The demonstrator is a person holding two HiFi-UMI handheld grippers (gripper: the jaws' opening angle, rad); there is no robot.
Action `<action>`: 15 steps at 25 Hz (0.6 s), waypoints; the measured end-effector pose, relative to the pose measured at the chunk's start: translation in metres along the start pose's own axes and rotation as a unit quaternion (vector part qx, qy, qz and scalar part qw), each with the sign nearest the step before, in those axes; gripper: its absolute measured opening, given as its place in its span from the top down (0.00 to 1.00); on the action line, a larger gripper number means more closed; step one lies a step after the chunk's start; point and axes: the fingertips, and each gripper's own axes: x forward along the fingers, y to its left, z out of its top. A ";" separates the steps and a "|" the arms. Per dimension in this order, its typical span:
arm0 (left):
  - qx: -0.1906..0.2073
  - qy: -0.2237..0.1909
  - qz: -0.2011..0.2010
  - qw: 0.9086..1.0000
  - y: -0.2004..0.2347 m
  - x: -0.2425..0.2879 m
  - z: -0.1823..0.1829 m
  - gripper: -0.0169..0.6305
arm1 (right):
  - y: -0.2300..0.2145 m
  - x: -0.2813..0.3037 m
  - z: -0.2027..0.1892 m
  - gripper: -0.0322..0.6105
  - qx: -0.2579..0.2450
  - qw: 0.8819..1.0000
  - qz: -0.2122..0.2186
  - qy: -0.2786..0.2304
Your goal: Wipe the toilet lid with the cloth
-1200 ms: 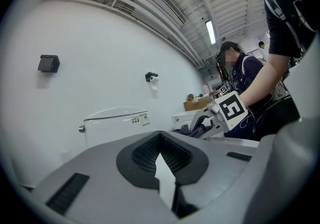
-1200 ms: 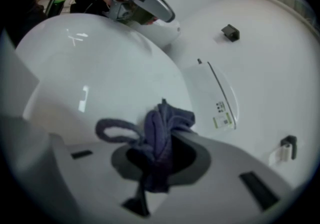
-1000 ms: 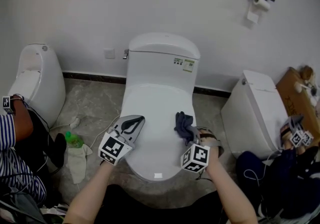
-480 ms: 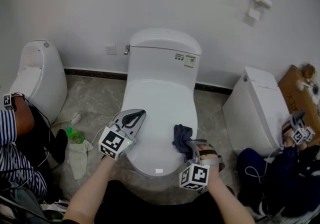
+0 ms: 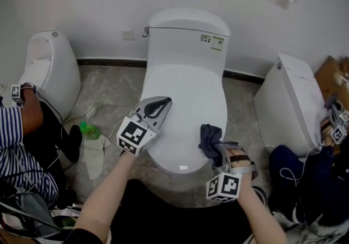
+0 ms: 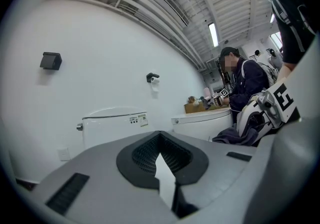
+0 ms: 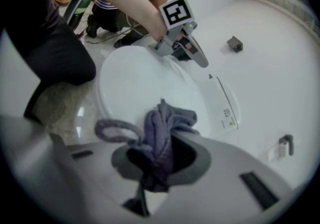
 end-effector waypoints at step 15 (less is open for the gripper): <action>-0.004 -0.002 0.007 1.000 0.015 -0.026 -0.005 0.95 | -0.143 0.056 0.044 0.82 0.017 0.997 -0.068 -0.029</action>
